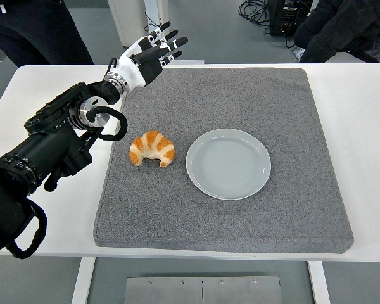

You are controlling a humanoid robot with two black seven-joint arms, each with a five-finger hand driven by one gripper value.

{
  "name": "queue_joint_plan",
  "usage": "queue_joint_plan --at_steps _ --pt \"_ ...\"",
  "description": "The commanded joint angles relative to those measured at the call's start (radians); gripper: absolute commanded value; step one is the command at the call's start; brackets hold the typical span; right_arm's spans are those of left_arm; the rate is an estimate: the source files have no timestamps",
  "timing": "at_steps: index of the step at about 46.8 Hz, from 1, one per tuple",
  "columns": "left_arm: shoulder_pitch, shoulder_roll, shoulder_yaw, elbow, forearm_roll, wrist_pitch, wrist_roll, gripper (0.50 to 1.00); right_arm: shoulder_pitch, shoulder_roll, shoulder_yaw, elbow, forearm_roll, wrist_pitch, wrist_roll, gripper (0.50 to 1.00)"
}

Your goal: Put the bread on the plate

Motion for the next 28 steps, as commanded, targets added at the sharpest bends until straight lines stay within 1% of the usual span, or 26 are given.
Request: queue_joint_plan --at_steps 1,20,22,28 --pt "-0.001 0.000 0.000 -0.001 0.000 0.000 -0.006 1.000 0.000 0.000 0.000 0.000 0.000 0.000 0.000 1.000" --pt "-0.011 0.000 0.002 -0.003 0.000 0.005 0.000 1.000 0.000 0.000 0.000 0.000 0.000 0.000 0.000 1.000" --pt "-0.012 0.000 0.005 -0.001 0.002 0.014 0.000 1.000 0.000 0.000 0.000 0.000 0.000 0.000 0.000 1.000" --pt "-0.018 0.000 0.000 -0.001 0.000 0.077 -0.003 1.000 0.000 0.000 0.000 0.000 0.000 0.000 0.000 1.000"
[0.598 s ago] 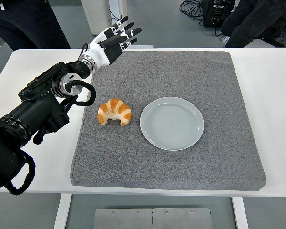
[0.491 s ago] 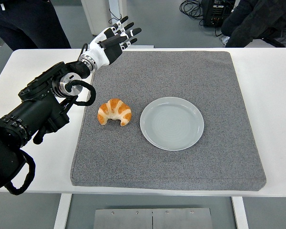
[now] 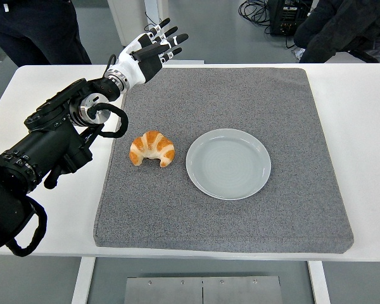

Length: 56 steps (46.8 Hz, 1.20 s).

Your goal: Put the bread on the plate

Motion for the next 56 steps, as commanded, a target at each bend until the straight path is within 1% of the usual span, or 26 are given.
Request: queue_joint_plan --at_steps 1,5,8,10,14,16,18,22,24,26,28,32,37,47,51,56 --pt "-0.003 0.000 -0.001 0.000 0.000 0.040 -0.001 1.000 0.000 0.000 0.000 -0.001 0.000 0.000 0.000 1.000" --pt "-0.006 0.000 0.000 0.000 0.000 0.051 -0.007 1.000 0.000 0.000 0.000 0.000 0.000 0.000 0.000 1.000" --pt "-0.012 0.000 0.014 -0.003 0.004 0.048 -0.005 1.000 0.000 0.000 0.000 0.000 0.000 0.000 0.000 1.000" --pt "-0.014 0.000 0.017 -0.021 0.013 0.052 -0.002 1.000 0.000 0.000 0.000 -0.001 0.000 0.000 0.000 1.000" --pt "-0.012 0.000 0.019 -0.117 0.023 0.059 0.012 1.000 0.000 0.000 0.000 -0.001 0.000 0.000 0.000 1.000" --pt "-0.009 0.002 0.023 -0.189 0.023 0.078 0.016 1.000 0.000 0.000 0.000 0.000 0.000 0.000 0.000 1.000" --pt "-0.006 0.040 0.040 -0.274 0.023 0.123 0.027 1.000 0.000 0.000 0.000 0.000 0.000 0.000 0.000 1.000" --pt "-0.006 0.109 0.092 -0.423 0.024 0.232 0.050 1.000 0.000 0.000 0.000 0.000 0.000 0.000 0.000 1.000" --pt "-0.004 0.141 0.121 -0.489 0.024 0.281 0.052 1.000 0.000 0.000 0.000 0.000 0.000 0.000 0.000 1.000" --pt "-0.004 0.178 0.147 -0.552 0.024 0.315 0.052 1.000 0.000 0.000 0.000 0.000 0.000 0.000 0.000 1.000" --pt "-0.006 0.210 0.167 -0.602 0.024 0.332 0.052 1.000 0.000 0.000 0.000 0.000 0.000 -0.001 0.000 1.000" --pt "-0.012 0.271 0.195 -0.682 0.049 0.338 0.052 1.000 0.000 0.000 0.000 0.000 0.000 0.000 0.000 1.000" --pt "-0.018 0.340 0.224 -0.756 0.139 0.349 0.053 1.000 0.000 0.000 0.000 -0.001 0.000 -0.001 0.000 1.000" --pt "-0.018 0.429 0.235 -0.854 0.322 0.358 0.059 1.000 0.000 0.000 0.000 -0.001 0.000 0.000 0.000 1.000" --pt "-0.017 0.471 0.235 -0.906 0.391 0.358 0.081 1.000 0.000 0.000 0.000 0.000 0.000 0.000 0.000 1.000" --pt "-0.014 0.508 0.244 -0.941 0.532 0.358 0.130 1.000 0.000 0.000 0.000 0.000 0.000 0.000 0.000 1.000"
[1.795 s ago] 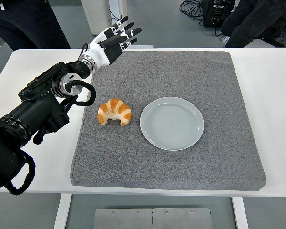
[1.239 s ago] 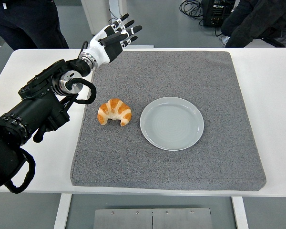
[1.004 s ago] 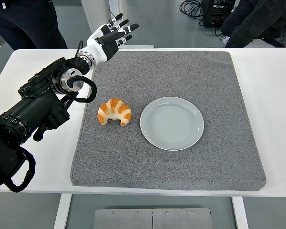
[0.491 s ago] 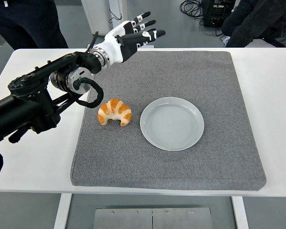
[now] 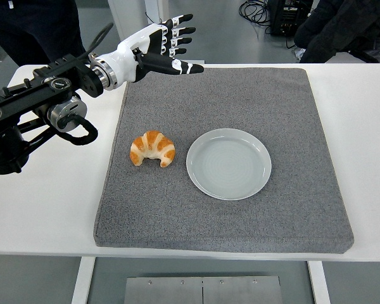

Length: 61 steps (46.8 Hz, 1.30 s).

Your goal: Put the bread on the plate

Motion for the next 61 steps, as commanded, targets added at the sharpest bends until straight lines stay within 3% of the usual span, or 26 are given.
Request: queue_joint_plan --at_steps 1,10,18,23,34,61 --pt "0.006 0.024 0.013 -0.021 0.125 0.000 0.035 1.000 0.000 0.000 0.000 0.000 0.000 0.000 0.000 1.000" --pt "0.031 0.107 0.037 -0.145 0.444 0.017 0.069 1.000 0.000 0.000 0.000 -0.001 0.000 0.000 0.000 1.000" --pt "0.043 0.164 0.070 -0.239 0.562 0.018 0.208 1.000 0.000 0.000 0.000 0.000 0.001 0.000 0.000 1.000" --pt "0.042 0.195 0.093 -0.259 0.671 0.012 0.248 1.000 0.000 0.000 0.000 0.000 0.000 0.000 0.000 1.000" --pt "0.042 0.235 0.151 -0.288 0.774 -0.034 0.250 1.000 0.000 0.000 0.000 0.000 0.000 0.000 0.000 1.000" --pt "0.081 0.198 0.238 -0.256 0.970 -0.028 0.236 1.000 0.000 0.000 0.000 0.000 0.000 0.000 0.000 1.000"
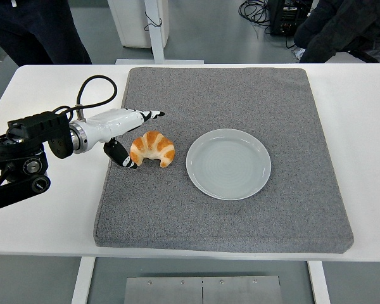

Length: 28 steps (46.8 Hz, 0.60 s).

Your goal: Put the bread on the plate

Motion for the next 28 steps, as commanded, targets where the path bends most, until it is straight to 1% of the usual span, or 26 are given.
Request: queue_joint_plan --at_steps 1,8,15,22,28 --pt "0.006 -0.008 -0.002 0.022 0.032 0.006 0.000 1.000 0.000 0.000 0.000 0.000 0.000 0.000 0.000 1.000" --pt "0.015 -0.054 0.000 0.060 0.061 0.025 -0.002 1.000 0.000 0.000 0.000 0.000 0.000 0.000 0.000 1.000" --pt "0.040 -0.106 0.000 0.102 0.122 0.061 -0.005 1.000 0.000 0.000 0.000 0.000 0.000 0.000 0.000 1.000" --pt "0.058 -0.131 0.000 0.128 0.148 0.067 -0.005 1.000 0.000 0.000 0.000 0.000 0.001 0.000 0.000 1.000" --pt "0.067 -0.154 -0.002 0.154 0.167 0.100 -0.007 1.000 0.000 0.000 0.000 0.000 0.000 0.000 0.000 1.000"
